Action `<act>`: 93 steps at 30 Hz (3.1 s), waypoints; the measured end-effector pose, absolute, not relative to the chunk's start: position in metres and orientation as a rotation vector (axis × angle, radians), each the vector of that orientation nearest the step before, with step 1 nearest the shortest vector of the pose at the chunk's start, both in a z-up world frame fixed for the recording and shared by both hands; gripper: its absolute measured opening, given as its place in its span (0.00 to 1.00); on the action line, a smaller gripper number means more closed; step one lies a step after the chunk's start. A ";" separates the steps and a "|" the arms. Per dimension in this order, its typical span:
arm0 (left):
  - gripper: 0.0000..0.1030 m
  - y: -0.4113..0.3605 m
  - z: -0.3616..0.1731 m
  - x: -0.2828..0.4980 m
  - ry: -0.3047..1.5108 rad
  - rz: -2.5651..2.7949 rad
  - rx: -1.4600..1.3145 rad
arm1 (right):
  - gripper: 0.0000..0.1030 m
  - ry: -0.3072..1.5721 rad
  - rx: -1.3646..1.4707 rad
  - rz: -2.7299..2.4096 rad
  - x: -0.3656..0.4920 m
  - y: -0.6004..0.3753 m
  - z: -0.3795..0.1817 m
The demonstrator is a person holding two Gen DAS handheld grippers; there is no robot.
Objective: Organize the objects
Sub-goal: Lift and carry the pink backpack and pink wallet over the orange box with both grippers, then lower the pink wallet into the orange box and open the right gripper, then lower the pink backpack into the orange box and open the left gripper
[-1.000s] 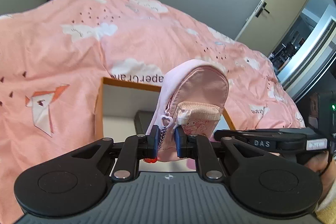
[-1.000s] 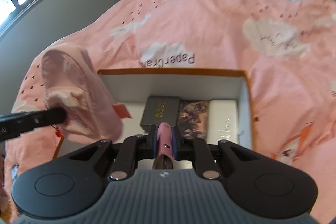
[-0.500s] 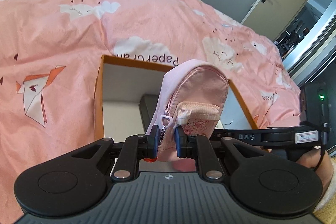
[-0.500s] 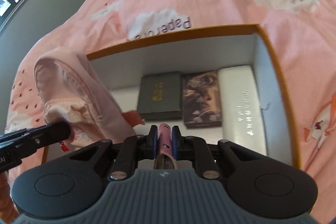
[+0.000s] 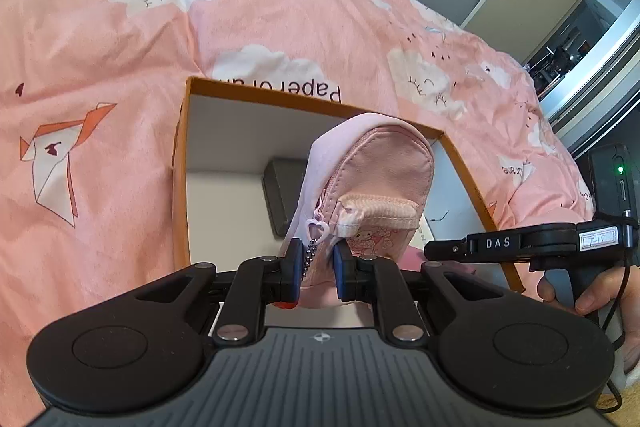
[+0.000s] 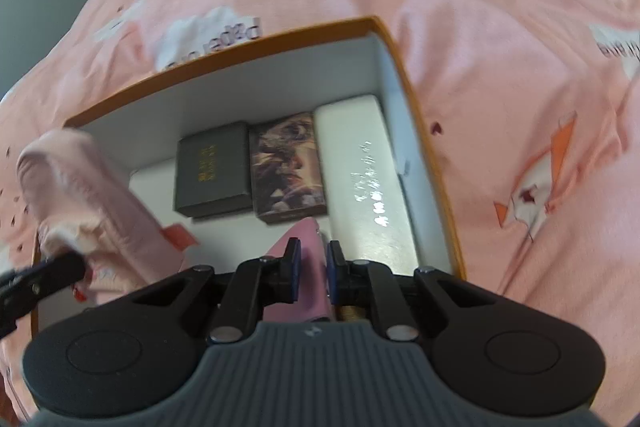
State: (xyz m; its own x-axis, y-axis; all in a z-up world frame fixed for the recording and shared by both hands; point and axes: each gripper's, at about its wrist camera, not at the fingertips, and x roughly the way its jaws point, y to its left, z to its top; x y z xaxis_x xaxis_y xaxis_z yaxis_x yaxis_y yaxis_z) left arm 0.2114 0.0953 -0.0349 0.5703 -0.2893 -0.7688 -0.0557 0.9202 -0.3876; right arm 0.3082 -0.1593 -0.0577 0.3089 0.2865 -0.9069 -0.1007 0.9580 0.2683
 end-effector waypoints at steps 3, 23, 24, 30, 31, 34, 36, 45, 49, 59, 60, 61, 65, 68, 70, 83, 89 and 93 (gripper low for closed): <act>0.17 0.094 -0.038 0.214 0.971 -0.134 -0.393 | 0.08 1.264 0.356 0.268 0.313 -0.171 -0.070; 0.17 0.101 -0.029 0.219 0.936 -0.028 -0.323 | 0.33 1.226 -0.054 0.696 0.303 -0.078 -0.076; 0.17 0.101 -0.029 0.219 0.935 -0.025 -0.319 | 0.33 1.201 -0.108 0.721 0.303 -0.071 -0.076; 0.17 0.101 -0.031 0.220 0.931 -0.033 -0.316 | 0.41 1.195 -0.358 0.830 0.312 -0.043 -0.083; 0.17 0.101 -0.031 0.220 0.931 -0.036 -0.316 | 0.41 1.193 -0.406 0.828 0.312 -0.041 -0.085; 0.17 0.101 -0.033 0.221 0.933 -0.043 -0.319 | 0.40 1.150 -0.562 0.800 0.309 -0.034 -0.091; 0.17 0.101 -0.034 0.221 0.939 -0.047 -0.322 | 0.35 1.148 -0.593 0.785 0.309 -0.035 -0.095; 0.17 0.096 -0.042 0.223 0.984 -0.093 -0.353 | 0.27 1.207 -0.503 0.709 0.326 -0.059 -0.094; 0.17 0.092 -0.045 0.223 1.003 -0.104 -0.364 | 0.27 1.155 -0.496 0.731 0.323 -0.067 -0.088; 0.17 0.068 -0.057 0.243 1.132 -0.181 -0.445 | 0.29 0.940 -0.335 0.550 0.303 -0.118 -0.022; 0.17 0.065 -0.062 0.247 1.163 -0.201 -0.464 | 0.29 0.937 -0.321 0.540 0.303 -0.123 -0.019; 0.17 0.062 -0.067 0.251 1.199 -0.215 -0.485 | 0.29 0.934 -0.308 0.534 0.302 -0.127 -0.018; 0.18 0.055 -0.086 0.262 1.309 -0.227 -0.561 | 0.29 0.941 -0.273 0.527 0.303 -0.141 -0.019; 0.18 0.051 -0.095 0.265 1.350 -0.226 -0.604 | 0.29 0.963 -0.251 0.540 0.306 -0.146 -0.025; 0.19 0.050 -0.097 0.266 1.354 -0.212 -0.611 | 0.29 0.981 -0.239 0.552 0.303 -0.147 -0.030; 0.28 0.040 -0.112 0.270 1.352 -0.158 -0.623 | 0.14 1.107 -0.264 0.545 0.302 -0.137 -0.069; 0.30 0.035 -0.110 0.267 1.323 -0.160 -0.569 | 0.14 1.111 -0.290 0.524 0.301 -0.132 -0.078; 0.43 0.032 -0.101 0.261 1.269 -0.141 -0.502 | 0.15 1.089 -0.296 0.517 0.298 -0.132 -0.070</act>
